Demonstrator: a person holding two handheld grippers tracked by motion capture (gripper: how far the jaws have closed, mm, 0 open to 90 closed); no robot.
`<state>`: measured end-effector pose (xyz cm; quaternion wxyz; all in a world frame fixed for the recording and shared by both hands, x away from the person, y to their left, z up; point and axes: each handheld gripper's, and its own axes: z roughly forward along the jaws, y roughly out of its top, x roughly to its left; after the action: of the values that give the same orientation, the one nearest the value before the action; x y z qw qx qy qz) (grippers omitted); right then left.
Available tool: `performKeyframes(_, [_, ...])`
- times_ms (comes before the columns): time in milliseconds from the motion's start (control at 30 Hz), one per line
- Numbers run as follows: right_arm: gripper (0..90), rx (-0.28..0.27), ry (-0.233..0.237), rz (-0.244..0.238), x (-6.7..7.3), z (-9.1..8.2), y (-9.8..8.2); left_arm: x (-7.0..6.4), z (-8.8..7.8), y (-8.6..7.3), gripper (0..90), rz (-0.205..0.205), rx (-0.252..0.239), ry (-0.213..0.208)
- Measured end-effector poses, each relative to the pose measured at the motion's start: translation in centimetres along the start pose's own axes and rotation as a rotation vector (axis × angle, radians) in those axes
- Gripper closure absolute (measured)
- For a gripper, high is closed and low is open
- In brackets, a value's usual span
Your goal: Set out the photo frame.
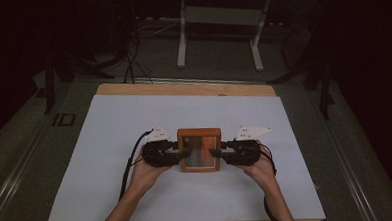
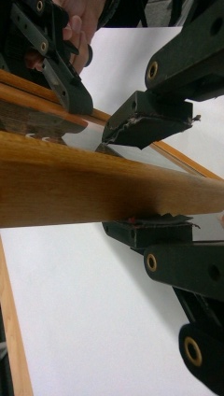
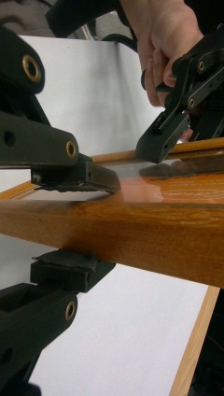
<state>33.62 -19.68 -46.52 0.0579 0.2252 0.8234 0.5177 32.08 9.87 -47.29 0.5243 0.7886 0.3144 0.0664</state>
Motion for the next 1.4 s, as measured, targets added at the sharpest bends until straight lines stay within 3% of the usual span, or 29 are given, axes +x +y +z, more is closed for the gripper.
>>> performKeyframes(300, [62.0,-0.009,-0.008,0.024,0.3,0.4,0.3,0.4,-0.6,0.1,55.3,-0.02,-0.003,-0.002])
performKeyframes(433, [62.0,-0.009,0.007,0.057,0.3,0.9,0.2,0.6,-0.8,0.0,55.3,-0.035,0.006,-0.003])
performKeyframes(700, [62.0,0.001,0.033,0.115,0.4,2.6,-0.2,1.9,-1.6,-1.1,55.3,-0.11,0.025,-0.017])
performKeyframes(933, [62.1,0.036,0.07,0.16,0.2,3.8,-1.0,2.3,-1.7,-1.8,55.4,-0.138,0.05,-0.012])
performKeyframes(1000, [62.3,0.023,0.082,0.175,0.0,3.9,-1.2,2.5,-1.8,-1.9,55.9,-0.149,0.045,-0.017])
performKeyframes(1400, [60.7,0.009,0.069,0.161,-0.1,4.2,-1.3,2.5,-1.8,-2.2,57.1,-0.15,0.04,-0.005])
